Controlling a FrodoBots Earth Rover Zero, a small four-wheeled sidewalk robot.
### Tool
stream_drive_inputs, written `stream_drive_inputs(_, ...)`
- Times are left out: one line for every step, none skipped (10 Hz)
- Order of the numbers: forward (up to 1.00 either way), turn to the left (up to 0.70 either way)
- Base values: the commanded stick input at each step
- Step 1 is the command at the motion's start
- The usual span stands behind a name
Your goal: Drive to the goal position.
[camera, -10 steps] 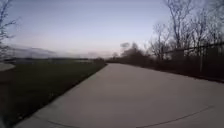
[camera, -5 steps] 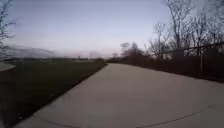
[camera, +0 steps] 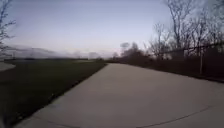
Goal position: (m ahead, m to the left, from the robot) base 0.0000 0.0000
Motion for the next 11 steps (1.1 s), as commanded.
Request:
stream_drive_inputs(0.05,0.00)
stream_drive_inputs(0.05,0.00)
stream_drive_inputs(0.05,0.00)
stream_drive_inputs(0.05,0.00)
stream_drive_inputs(0.05,0.00)
stream_drive_inputs(0.05,0.00)
stream_drive_inputs(0.05,0.00)
stream_drive_inputs(0.05,0.00)
stream_drive_inputs(0.00,0.00)
stream_drive_inputs(0.00,0.00)
stream_drive_inputs(0.04,0.00)
